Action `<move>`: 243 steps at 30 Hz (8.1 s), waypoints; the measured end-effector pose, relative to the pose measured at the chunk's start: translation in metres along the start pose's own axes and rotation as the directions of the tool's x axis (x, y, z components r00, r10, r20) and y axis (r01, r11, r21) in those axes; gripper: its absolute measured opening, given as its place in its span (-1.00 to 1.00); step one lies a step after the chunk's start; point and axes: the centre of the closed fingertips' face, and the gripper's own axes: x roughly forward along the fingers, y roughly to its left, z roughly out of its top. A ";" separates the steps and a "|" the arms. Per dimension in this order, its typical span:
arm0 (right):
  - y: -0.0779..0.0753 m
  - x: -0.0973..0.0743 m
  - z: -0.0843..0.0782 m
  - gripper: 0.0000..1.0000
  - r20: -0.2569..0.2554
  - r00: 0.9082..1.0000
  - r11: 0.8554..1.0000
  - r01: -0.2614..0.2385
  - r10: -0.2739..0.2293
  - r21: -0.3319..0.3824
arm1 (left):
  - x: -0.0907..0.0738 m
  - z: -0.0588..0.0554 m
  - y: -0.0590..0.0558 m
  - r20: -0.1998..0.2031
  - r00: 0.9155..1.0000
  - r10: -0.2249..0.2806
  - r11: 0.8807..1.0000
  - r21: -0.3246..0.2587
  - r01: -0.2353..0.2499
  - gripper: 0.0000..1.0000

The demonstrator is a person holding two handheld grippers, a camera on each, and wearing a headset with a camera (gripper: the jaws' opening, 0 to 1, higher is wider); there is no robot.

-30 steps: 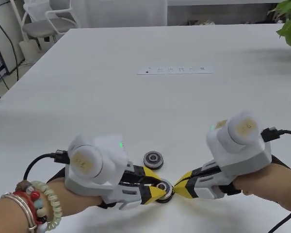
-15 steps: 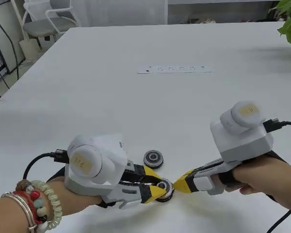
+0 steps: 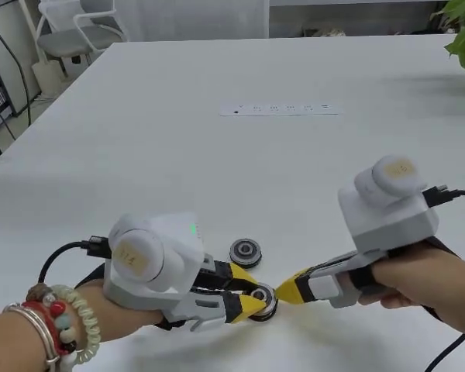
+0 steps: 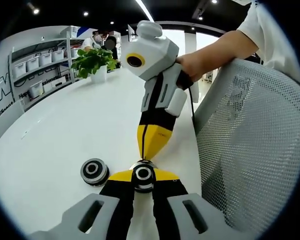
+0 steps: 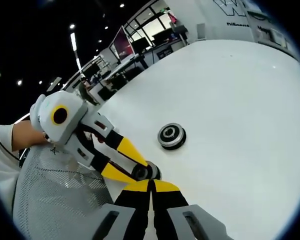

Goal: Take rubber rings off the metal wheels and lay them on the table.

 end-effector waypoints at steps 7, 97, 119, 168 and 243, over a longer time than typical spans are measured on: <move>0.004 0.000 0.000 -1.00 0.000 1.000 1.000 -0.006 0.006 0.017 | 0.000 0.000 0.000 -0.003 1.000 0.000 1.000 0.010 0.000 -0.83; 0.013 0.000 0.005 -1.00 0.021 0.999 0.998 -0.028 0.026 0.062 | -0.001 0.007 -0.004 -0.025 1.000 -0.016 0.999 0.042 0.017 -0.74; 0.004 -0.018 0.013 -1.00 0.069 0.998 0.998 -0.013 0.009 0.056 | -0.043 0.069 -0.025 0.084 0.988 -0.132 0.991 0.019 0.130 0.11; 0.025 -0.068 0.077 -1.00 0.360 0.929 0.992 -0.112 0.082 0.063 | -0.145 0.006 -0.004 0.095 0.962 0.257 0.937 -0.266 -0.224 0.99; 0.044 0.046 0.021 -1.00 0.129 0.991 0.929 0.073 -0.028 -0.364 | -0.139 -0.021 -0.005 -0.029 0.967 0.255 0.935 -0.246 -0.254 0.80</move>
